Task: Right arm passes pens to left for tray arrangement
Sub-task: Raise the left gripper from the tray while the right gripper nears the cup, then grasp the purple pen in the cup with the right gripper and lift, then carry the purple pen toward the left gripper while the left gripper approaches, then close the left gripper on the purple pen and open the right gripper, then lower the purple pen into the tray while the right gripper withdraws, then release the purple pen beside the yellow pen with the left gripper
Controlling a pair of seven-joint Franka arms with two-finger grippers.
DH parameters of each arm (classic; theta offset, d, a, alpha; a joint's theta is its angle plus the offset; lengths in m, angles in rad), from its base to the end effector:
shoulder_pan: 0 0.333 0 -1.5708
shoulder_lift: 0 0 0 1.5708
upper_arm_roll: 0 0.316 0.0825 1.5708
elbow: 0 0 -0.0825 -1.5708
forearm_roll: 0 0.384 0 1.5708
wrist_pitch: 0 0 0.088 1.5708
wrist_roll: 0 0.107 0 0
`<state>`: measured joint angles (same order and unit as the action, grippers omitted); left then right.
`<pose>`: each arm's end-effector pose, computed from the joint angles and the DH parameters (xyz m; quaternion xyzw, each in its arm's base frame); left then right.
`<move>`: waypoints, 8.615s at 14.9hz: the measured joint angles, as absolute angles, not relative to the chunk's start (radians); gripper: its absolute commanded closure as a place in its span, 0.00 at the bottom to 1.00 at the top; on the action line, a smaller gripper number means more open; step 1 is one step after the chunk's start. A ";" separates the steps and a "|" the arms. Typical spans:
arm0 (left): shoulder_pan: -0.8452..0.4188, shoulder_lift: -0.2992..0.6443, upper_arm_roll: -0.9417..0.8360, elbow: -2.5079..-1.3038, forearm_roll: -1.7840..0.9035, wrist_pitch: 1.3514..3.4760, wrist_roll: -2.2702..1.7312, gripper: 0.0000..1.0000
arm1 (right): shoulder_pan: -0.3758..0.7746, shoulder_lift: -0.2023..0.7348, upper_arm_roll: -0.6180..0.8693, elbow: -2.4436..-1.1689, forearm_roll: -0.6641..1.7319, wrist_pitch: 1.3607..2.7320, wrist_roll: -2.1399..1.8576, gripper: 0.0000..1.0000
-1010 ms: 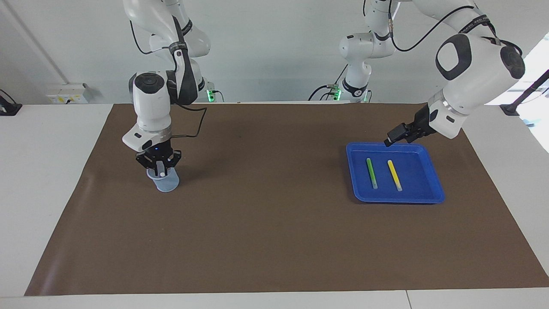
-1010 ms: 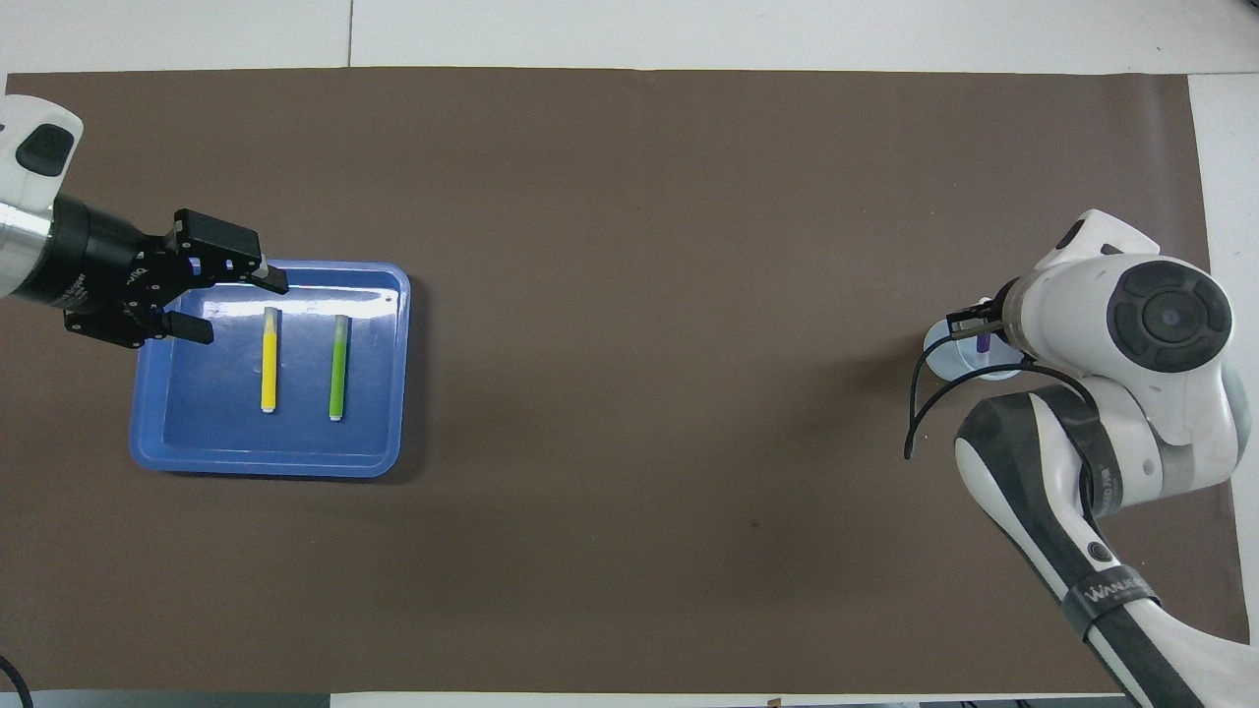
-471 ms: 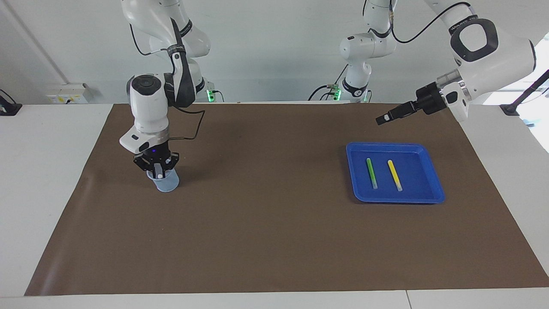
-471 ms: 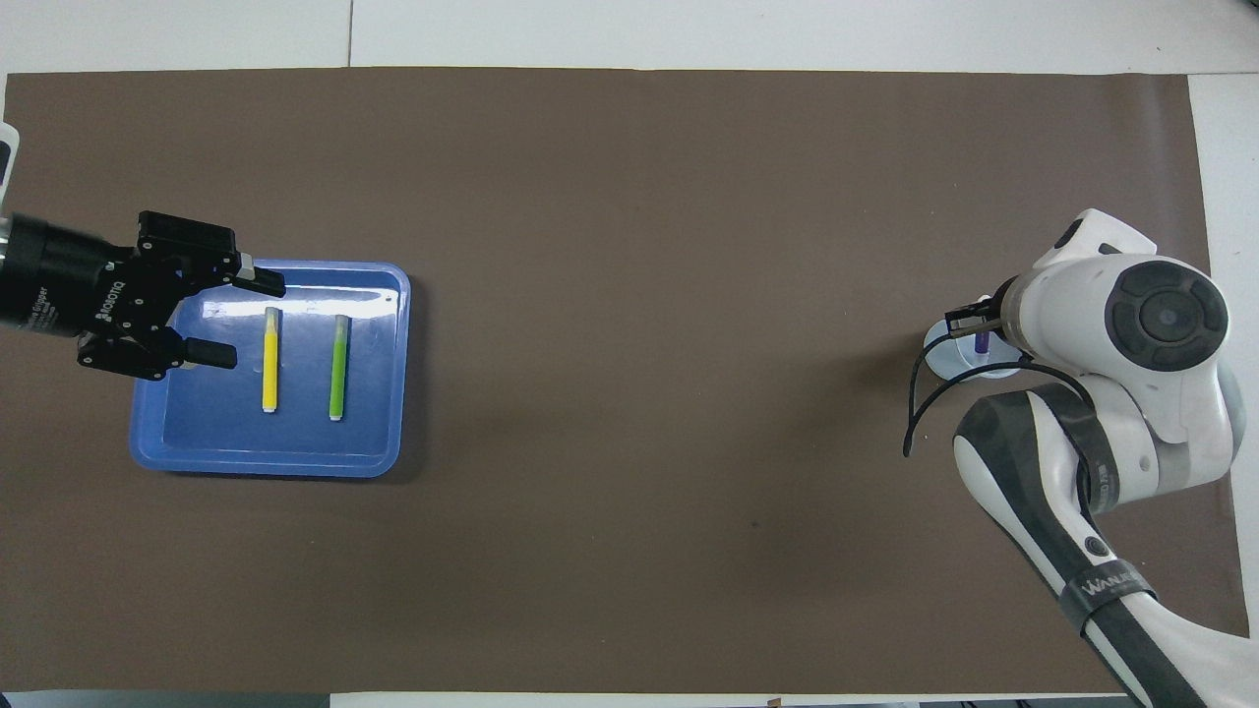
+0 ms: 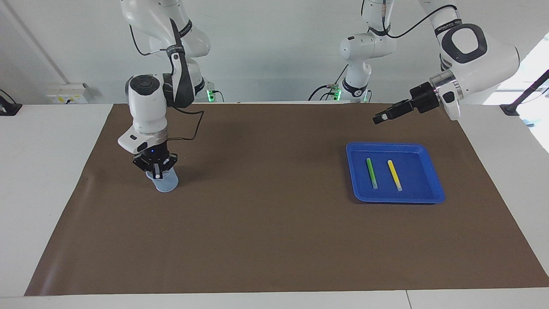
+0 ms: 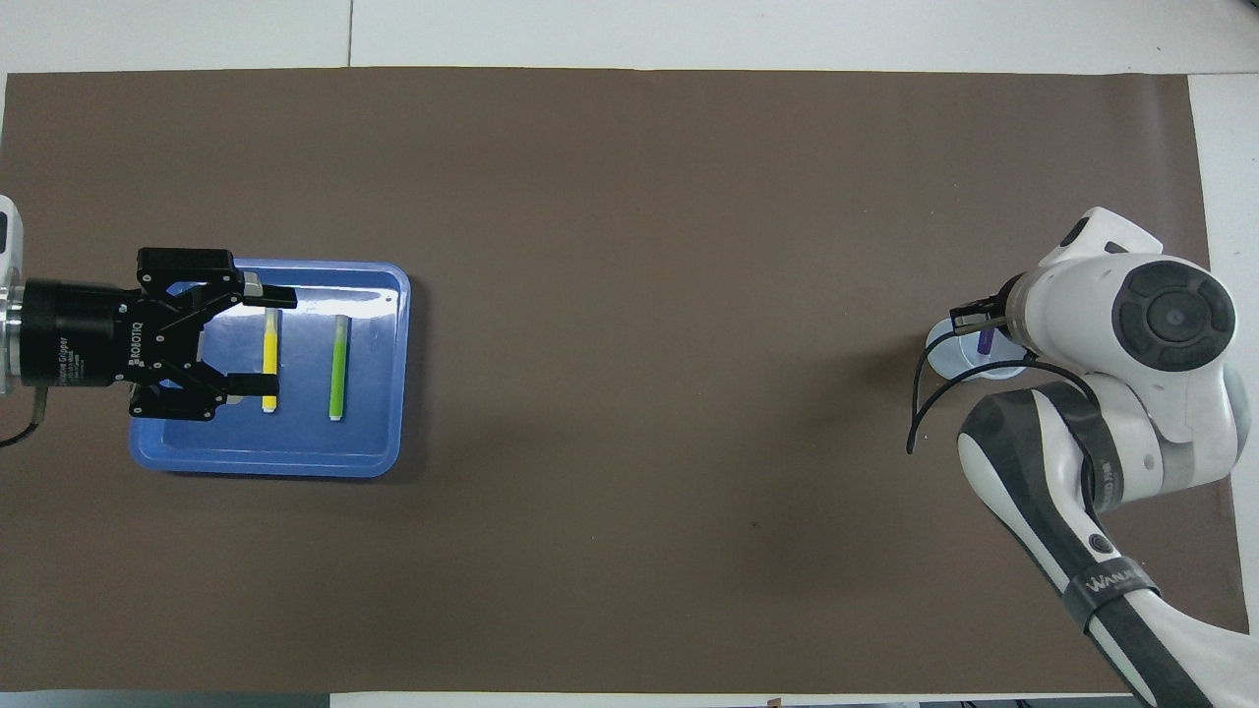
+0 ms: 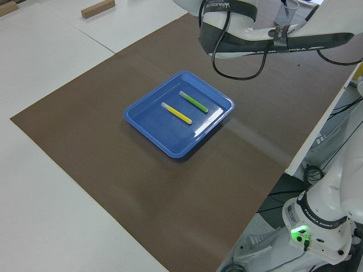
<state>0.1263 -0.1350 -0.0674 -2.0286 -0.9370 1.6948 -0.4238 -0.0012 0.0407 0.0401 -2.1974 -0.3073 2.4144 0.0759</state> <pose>0.5109 -0.0483 0.5274 0.8399 0.3105 -0.1658 0.4131 0.5532 0.0198 0.3828 0.9862 0.0866 0.0933 0.1054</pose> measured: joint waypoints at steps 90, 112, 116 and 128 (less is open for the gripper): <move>0.050 -0.099 -0.087 -2.082 -0.749 1.982 -0.674 1.00 | 0.071 0.112 0.163 -1.670 0.183 2.022 0.600 0.00; 0.123 0.435 -0.099 -1.720 0.177 1.774 -0.077 1.00 | 0.029 -0.027 -0.012 -1.573 -0.024 1.556 0.179 0.00; 0.125 0.436 -0.094 -1.740 0.177 1.776 -0.077 1.00 | 0.033 -0.029 -0.021 -1.573 -0.023 1.524 0.153 0.00; 0.151 0.431 -0.092 -1.770 0.178 1.831 -0.092 0.00 | 0.045 -0.037 -0.020 -1.573 -0.010 1.519 0.151 0.00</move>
<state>0.1514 0.4309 -0.0918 -1.7696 0.1777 1.8308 -0.0917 0.0446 -0.0371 -0.0203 -1.5728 -0.0103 1.5187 0.1509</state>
